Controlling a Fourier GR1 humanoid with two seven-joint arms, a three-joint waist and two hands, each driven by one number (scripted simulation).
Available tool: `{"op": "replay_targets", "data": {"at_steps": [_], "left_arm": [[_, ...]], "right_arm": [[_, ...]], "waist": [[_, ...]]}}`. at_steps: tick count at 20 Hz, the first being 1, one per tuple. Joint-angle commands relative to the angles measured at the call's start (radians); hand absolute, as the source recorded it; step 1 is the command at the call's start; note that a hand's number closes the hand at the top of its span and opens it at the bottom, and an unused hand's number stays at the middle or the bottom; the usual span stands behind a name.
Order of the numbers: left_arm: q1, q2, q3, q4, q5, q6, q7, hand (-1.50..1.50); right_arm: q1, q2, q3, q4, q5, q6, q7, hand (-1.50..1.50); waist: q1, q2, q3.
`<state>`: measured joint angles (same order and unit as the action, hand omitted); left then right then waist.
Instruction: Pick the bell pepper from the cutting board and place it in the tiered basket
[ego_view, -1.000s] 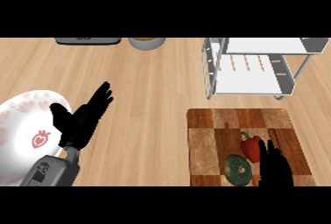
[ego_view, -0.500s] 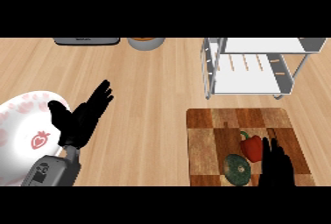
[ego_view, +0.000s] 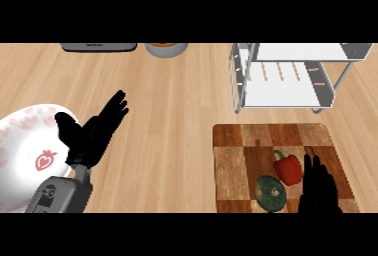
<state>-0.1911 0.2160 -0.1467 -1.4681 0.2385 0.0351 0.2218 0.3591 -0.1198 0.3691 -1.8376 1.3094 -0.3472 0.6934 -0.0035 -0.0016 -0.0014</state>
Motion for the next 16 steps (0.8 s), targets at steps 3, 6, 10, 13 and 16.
{"op": "replay_targets", "data": {"at_steps": [3,6,10,13,16], "left_arm": [[0.038,-0.044,-0.002,-0.006,-0.056,-0.009,-0.035,0.00],[0.057,-0.075,-0.021,0.002,-0.086,-0.006,-0.045,0.00],[-0.009,-0.040,0.073,0.013,-0.042,-0.052,0.005,0.00],[0.049,-0.082,0.020,0.001,-0.096,-0.025,-0.021,0.00],[0.030,-0.098,0.030,-0.045,-0.099,-0.003,0.016,0.00]], "right_arm": [[-0.102,-0.007,-0.089,0.092,-0.092,-0.010,-0.053,-1.50],[-0.126,0.029,-0.081,0.147,-0.074,-0.030,-0.047,-1.50],[-0.081,-0.016,-0.138,0.165,-0.168,-0.077,-0.137,-1.50],[-0.191,0.013,-0.184,0.293,-0.174,-0.088,-0.139,-1.50],[-0.224,-0.005,-0.224,0.385,-0.220,-0.134,-0.219,-1.50]], "waist": [[0.003,0.001,0.002],[0.004,0.002,0.002],[0.001,0.001,0.002],[0.004,0.002,0.002],[0.004,0.002,0.002]]}}
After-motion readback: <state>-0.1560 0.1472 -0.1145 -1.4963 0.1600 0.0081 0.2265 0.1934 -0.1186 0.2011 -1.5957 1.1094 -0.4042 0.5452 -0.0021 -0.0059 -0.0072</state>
